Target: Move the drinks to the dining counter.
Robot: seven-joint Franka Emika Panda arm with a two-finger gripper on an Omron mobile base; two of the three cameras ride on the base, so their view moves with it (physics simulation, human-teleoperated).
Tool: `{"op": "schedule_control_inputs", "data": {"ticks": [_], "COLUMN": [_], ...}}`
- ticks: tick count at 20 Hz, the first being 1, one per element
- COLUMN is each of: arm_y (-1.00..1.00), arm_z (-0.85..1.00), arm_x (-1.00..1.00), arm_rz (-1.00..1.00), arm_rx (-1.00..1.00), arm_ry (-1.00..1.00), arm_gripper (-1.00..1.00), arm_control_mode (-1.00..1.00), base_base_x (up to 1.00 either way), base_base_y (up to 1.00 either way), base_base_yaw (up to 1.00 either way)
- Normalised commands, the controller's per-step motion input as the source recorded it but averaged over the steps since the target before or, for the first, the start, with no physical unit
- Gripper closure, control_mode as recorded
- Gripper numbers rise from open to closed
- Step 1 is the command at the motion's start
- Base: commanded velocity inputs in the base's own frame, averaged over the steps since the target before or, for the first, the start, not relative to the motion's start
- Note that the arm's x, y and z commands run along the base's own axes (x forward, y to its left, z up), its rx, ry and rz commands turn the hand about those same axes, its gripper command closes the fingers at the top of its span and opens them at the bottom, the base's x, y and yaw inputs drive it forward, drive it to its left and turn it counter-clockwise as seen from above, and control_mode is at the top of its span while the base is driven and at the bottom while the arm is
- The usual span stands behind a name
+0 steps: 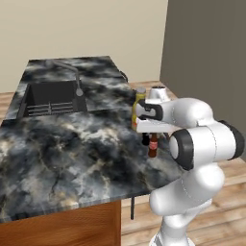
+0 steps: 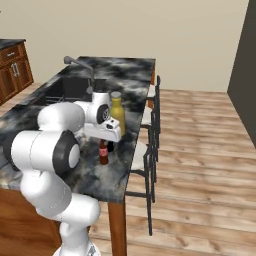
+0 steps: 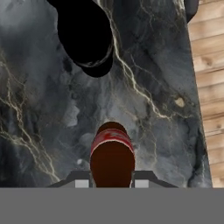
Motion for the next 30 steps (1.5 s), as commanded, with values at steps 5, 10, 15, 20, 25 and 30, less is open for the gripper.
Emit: {"op": "schedule_control_inputs", "data": {"ticks": [5, 10, 15, 20, 25, 30], "arm_y": [0.0, 0.0, 0.0, 0.0, 0.0, 0.0], "arm_z": [-0.28, -0.25, -0.26, -0.04, 0.0, 0.0], "arm_x": [0.15, 0.15, 0.06, 0.0, -0.02, -0.13], "arm_rz": [0.0, 0.0, 0.0, 0.0, 0.0, 0.0], "arm_rx": [0.0, 0.0, 0.0, 0.0, 0.0, 0.0], "arm_ry": [0.0, 0.01, 0.0, 0.0, 0.0, 0.0], "arm_gripper": [1.0, 1.0, 1.0, 1.0, 1.0, 1.0], "arm_control_mode": [-1.0, -1.0, -1.0, -1.0, -1.0, -1.0], "base_base_x": [0.0, 0.0, 0.0, 0.0, 0.0, 0.0], "base_base_y": [0.0, 0.0, 0.0, 0.0, 0.0, 0.0], "base_base_yaw": [0.0, 0.0, 0.0, 0.0, 0.0, 0.0]}}
